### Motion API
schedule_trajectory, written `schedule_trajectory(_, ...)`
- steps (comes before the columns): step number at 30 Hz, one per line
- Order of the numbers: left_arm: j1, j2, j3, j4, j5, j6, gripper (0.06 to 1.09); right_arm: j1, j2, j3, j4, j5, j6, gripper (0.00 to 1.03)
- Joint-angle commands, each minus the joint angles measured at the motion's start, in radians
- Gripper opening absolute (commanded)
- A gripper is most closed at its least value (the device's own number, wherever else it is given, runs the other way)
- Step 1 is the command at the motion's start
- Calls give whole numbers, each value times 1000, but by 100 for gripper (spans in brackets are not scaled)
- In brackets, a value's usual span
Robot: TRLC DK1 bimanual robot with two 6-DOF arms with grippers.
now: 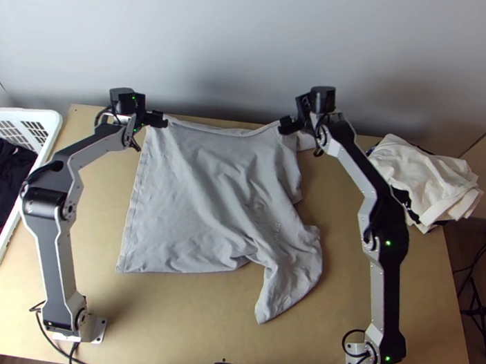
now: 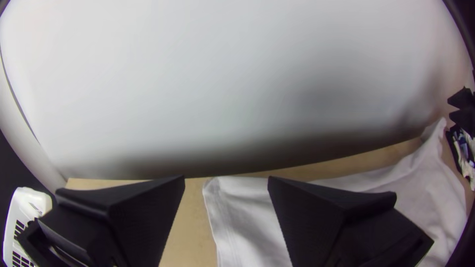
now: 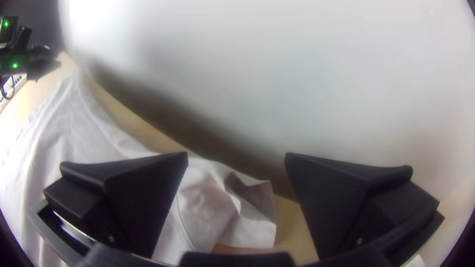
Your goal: Fold the t-shirt
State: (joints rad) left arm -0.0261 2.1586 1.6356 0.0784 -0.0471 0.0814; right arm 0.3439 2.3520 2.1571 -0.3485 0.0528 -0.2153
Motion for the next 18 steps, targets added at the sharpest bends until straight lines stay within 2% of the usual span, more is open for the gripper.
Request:
schedule_trajectory(1, 14, -190, -99, -180, 119, -31, 101, -13, -135, -51, -52, -1, 74, 99)
schedule_trajectory(3, 26, -258, -125, -270, 176, -34, 101, -17, -194, -91, -56, -13, 83, 99)
schedule_trajectory(6, 51, -338, -151, -437, 259, -32, 101, -17, -247, -98, -188, -34, 85, 99)
schedule_trajectory(8, 64, -398, -201, -508, 286, -19, 101, -20, -309, -151, -227, -34, 90, 99)
schedule_trajectory(10, 72, -474, -280, -529, 296, 9, 101, -20, -387, -243, -227, -34, 88, 99)
schedule_trajectory(18, 72, -786, -500, -776, 320, 147, 101, 32, -686, -556, -267, -34, 86, 99)
